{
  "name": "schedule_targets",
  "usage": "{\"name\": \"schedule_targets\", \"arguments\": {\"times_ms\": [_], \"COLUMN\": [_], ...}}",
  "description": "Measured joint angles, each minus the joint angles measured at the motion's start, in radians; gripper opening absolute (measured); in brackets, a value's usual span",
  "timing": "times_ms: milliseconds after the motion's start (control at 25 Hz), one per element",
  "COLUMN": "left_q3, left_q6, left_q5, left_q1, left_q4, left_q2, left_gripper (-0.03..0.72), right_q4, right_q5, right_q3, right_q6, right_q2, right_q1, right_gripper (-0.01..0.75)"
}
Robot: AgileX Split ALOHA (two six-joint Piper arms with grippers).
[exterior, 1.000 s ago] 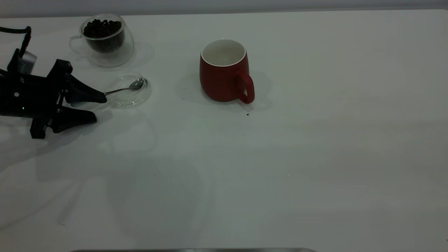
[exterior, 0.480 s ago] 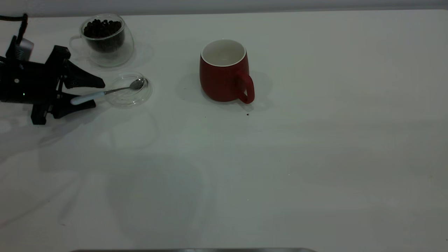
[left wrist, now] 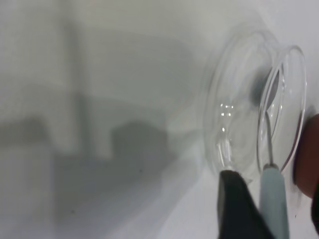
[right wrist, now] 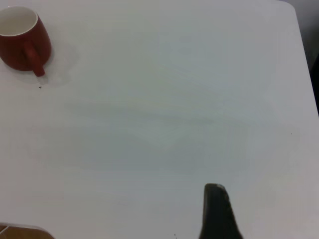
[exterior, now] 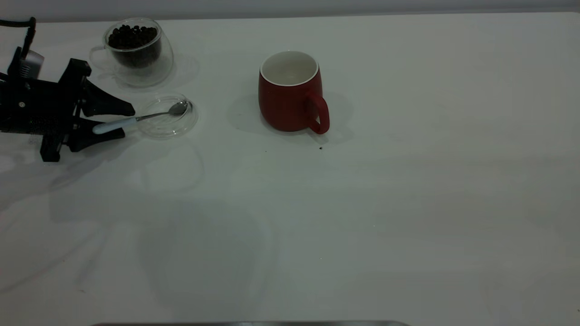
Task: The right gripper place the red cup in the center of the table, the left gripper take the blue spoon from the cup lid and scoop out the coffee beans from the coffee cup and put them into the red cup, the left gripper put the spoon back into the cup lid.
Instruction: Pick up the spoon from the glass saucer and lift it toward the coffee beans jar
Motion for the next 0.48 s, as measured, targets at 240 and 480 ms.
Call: {"name": "schedule_targets", "arguments": {"times_ms": [240,480], "left_q3": [0.000,0.000], "left_q6": [0.000,-0.003], "left_q5": [0.007,0.067], "left_q1": [0.000,0.000], "left_q4": [0.000,0.000], "left_q2": [0.000,0.000], "left_gripper": [0.216,0.125], "right_q4": [0.000,0.000], "right_q5": [0.000,0.000], "right_q3": [0.000,0.000], "right_q6": [0.000,0.000], "right_q2": [0.000,0.000], "right_q1": [0.000,0.000], "right_gripper": [0.520,0.520]}}
